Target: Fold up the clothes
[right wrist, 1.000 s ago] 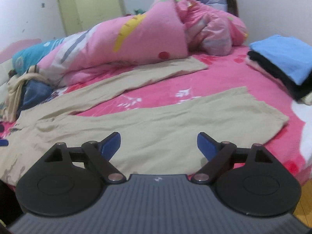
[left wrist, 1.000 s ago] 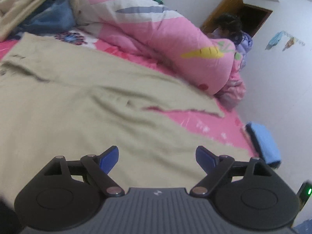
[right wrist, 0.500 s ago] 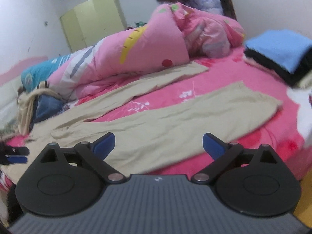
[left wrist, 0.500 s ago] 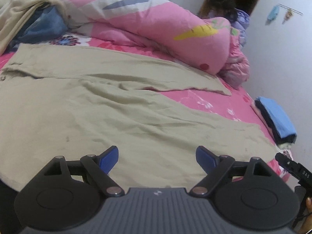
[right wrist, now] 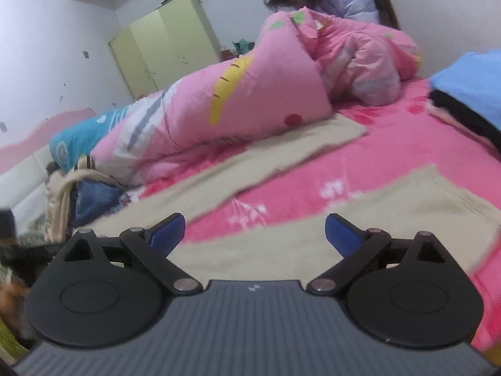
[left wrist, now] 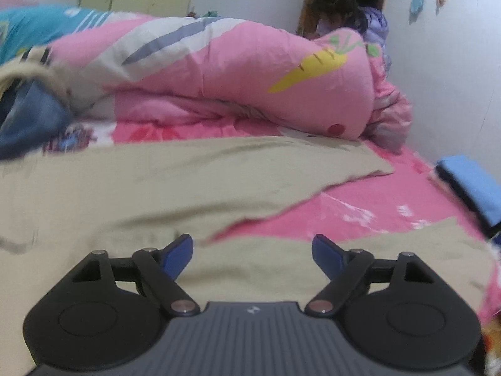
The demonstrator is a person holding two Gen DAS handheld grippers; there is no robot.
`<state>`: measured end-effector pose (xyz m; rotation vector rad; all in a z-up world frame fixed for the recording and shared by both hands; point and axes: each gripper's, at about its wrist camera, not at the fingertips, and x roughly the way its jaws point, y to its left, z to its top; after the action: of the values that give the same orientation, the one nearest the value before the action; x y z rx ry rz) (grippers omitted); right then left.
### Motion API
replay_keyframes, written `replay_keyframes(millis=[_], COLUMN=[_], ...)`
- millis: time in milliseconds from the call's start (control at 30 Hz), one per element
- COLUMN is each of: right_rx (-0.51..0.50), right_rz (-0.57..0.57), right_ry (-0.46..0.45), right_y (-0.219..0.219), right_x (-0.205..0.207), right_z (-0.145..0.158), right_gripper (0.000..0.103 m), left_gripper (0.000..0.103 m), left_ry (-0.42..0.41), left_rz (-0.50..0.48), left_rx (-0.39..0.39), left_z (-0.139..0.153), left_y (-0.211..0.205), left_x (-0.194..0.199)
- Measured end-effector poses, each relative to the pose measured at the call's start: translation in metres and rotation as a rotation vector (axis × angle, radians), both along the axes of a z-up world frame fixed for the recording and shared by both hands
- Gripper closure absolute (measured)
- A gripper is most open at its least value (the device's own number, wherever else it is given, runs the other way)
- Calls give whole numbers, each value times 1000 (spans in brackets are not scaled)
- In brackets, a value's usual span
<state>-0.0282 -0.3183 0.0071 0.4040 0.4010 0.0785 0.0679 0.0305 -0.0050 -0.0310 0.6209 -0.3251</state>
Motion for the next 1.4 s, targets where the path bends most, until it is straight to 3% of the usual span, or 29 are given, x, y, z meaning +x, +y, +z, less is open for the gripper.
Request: replay_keyframes(millis=[233, 367, 433, 500, 667, 800, 867, 967, 1200, 1400], right_rx=[76, 181, 239, 279, 346, 415, 399, 379, 293, 284], right_rz=[-33, -131, -199, -266, -395, -400, -405, -394, -389, -415], right_ry=[91, 181, 221, 260, 355, 359, 369, 357, 315, 305], right_y=[-36, -92, -122, -147, -188, -196, -193, -191, -178, -176], right_x=[111, 177, 207, 234, 284, 298, 302, 298, 276, 264], right_z=[1, -16, -27, -39, -69, -80, -80, -76, -58, -52], right_gripper=[15, 36, 43, 48, 52, 56, 78, 97, 99, 99], left_gripper=[41, 53, 63, 80, 87, 87, 89, 100, 102, 102], left_ry=[-3, 8, 20, 42, 53, 35, 19, 6, 24, 32], left_rz=[-65, -103, -110, -112, -111, -127, -134, -139, -157, -181], left_rx=[124, 162, 172, 171, 156, 194, 215, 214, 141, 109], left_z=[-24, -39, -47, -54, -60, -61, -62, -62, -55, -47], left_y=[-28, -34, -34, -33, -27, -32, -35, -36, -25, -18], left_x=[63, 79, 83, 87, 91, 91, 91, 91, 92, 90])
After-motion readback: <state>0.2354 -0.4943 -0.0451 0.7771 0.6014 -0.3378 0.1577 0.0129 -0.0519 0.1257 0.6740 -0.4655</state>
